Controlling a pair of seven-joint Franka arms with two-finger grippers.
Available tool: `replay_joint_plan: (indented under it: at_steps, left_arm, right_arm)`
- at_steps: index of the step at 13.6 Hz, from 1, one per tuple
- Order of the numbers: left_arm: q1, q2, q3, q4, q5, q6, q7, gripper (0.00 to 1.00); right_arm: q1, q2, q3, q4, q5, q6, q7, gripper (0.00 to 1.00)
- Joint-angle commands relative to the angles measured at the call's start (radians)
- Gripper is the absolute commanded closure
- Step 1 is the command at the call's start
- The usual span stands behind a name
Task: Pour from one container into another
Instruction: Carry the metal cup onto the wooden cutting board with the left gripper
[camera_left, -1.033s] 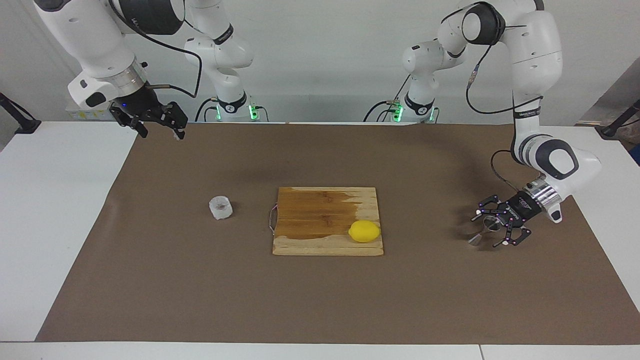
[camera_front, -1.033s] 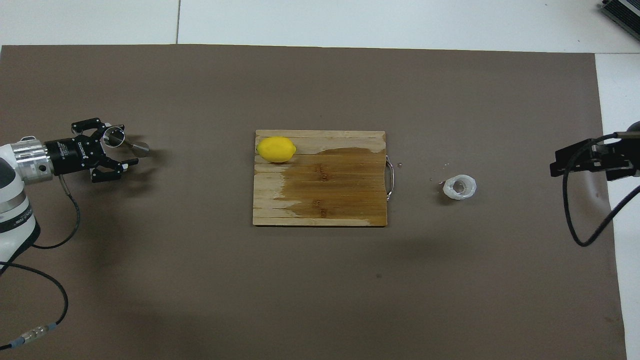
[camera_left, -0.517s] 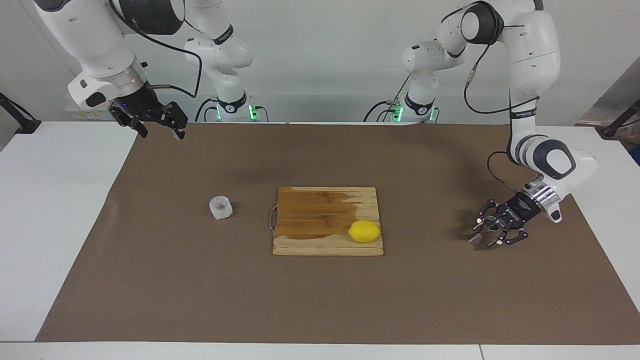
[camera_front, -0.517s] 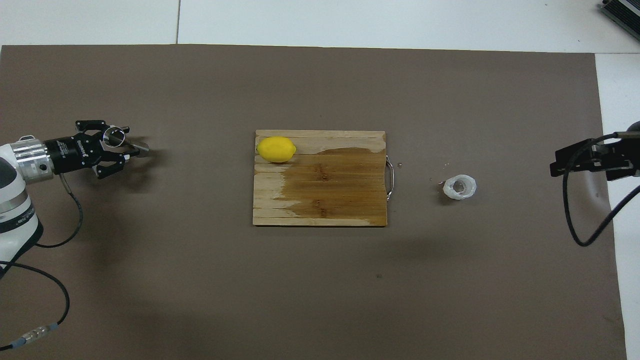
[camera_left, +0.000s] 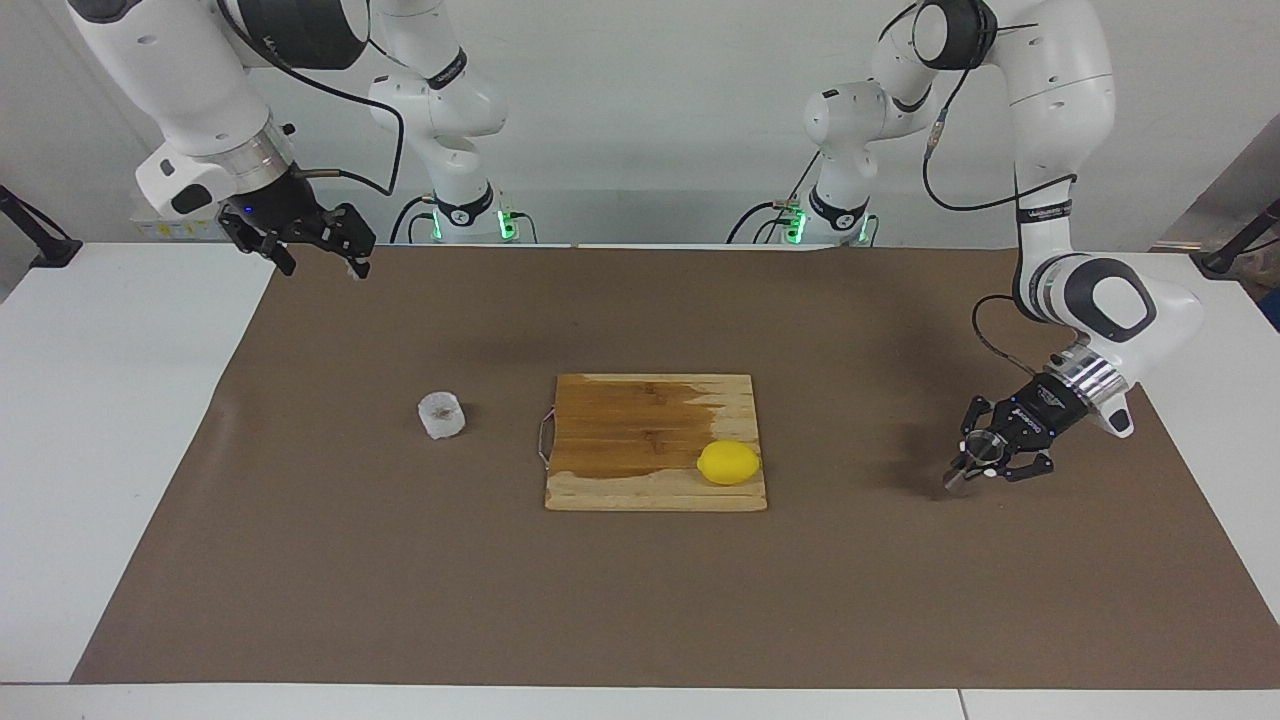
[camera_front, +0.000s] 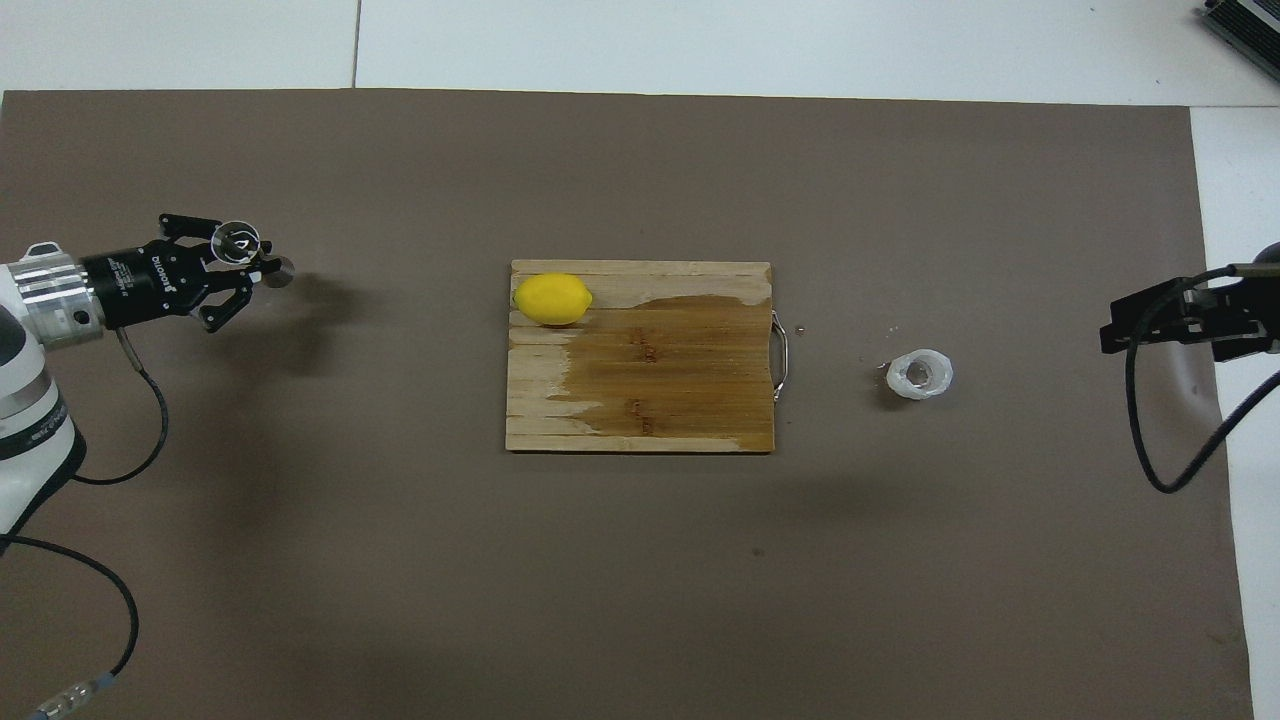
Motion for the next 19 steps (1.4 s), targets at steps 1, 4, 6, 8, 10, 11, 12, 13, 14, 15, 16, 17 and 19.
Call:
replay_joint_plan:
  at_steps: [1,4,6,8,10,11,12,13,14,15,16,17,19]
  left_arm:
    - [-0.127,-0.1,0.01,-0.104,-0.066,0.139,-0.009,1.0]
    - [-0.31,-0.15,0.01,-0.135,-0.107,0.331,-0.161,1.0]
    - [-0.381,-0.167,0.007,-0.133,-0.116,0.358,-0.292,1.0]
    - [-0.46,-0.189,0.007,-0.135,-0.126,0.37,-0.3,1.0]
    - [-0.534,-0.207,0.007,-0.135,-0.162,0.397,-0.3,1.0]
    - [-0.571,-0.209,0.007,-0.135,-0.185,0.417,-0.302,1.0]
    - [-0.599,-0.209,0.007,-0.135,-0.227,0.422,-0.302,1.0]
    - [-0.626,-0.209,0.007,-0.132,-0.265,0.422,-0.3,1.0]
    - [-0.639,-0.21,0.007,-0.132,-0.296,0.419,-0.299,1.0]
    - [-0.646,-0.212,0.007,-0.133,-0.301,0.408,-0.297,1.0]
    - [-0.649,-0.212,0.007,-0.129,-0.301,0.405,-0.295,1.0]
    - [-0.651,-0.21,0.007,-0.123,-0.299,0.398,-0.289,1.0]
    - [-0.643,-0.21,0.01,-0.112,-0.296,0.341,-0.239,1.0]
  right_arm:
    - [-0.009,-0.001,0.004,0.0,0.019,0.006,0.009,0.0]
    - [-0.009,-0.001,0.004,0.0,0.019,0.006,0.009,0.0]
    - [-0.009,-0.001,0.004,0.0,0.019,0.006,0.009,0.0]
    - [-0.009,-0.001,0.004,0.0,0.019,0.006,0.009,0.0]
    - [-0.009,-0.001,0.004,0.0,0.019,0.006,0.009,0.0]
    - [-0.009,-0.001,0.004,0.0,0.019,0.006,0.009,0.0]
    - [-0.009,-0.001,0.004,0.0,0.019,0.006,0.009,0.0]
    - [-0.009,-0.001,0.004,0.0,0.019,0.006,0.009,0.0]
    - [-0.009,-0.001,0.004,0.0,0.019,0.006,0.009,0.0]
    - [-0.009,-0.001,0.004,0.0,0.019,0.006,0.009,0.0]
    - [-0.009,-0.001,0.004,0.0,0.019,0.006,0.009,0.0]
    - [-0.009,-0.001,0.004,0.0,0.019,0.006,0.009,0.0]
    - [-0.009,-0.001,0.004,0.0,0.019,0.006,0.009,0.0]
